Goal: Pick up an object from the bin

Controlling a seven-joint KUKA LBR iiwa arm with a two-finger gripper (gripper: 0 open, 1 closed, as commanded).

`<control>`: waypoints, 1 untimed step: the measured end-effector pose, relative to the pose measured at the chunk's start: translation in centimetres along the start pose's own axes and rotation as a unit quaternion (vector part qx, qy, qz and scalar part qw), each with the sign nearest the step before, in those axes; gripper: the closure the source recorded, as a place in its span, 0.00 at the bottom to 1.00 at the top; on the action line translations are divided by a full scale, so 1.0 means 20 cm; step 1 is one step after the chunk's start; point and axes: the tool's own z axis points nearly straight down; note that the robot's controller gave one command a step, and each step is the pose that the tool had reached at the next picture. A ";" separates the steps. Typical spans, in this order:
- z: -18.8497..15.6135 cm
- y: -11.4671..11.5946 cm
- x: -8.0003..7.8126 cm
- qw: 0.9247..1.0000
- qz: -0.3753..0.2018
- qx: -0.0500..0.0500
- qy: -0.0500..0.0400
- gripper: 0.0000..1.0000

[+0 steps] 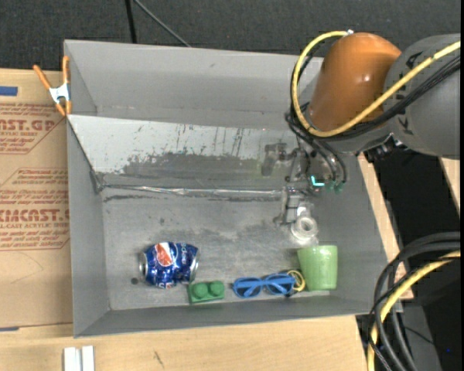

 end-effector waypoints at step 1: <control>0.55 -0.41 0.20 0.998 -0.061 -0.003 0.001 0.00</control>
Offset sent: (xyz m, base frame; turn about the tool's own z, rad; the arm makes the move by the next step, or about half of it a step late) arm -0.0374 -0.0828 -0.1055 -0.1288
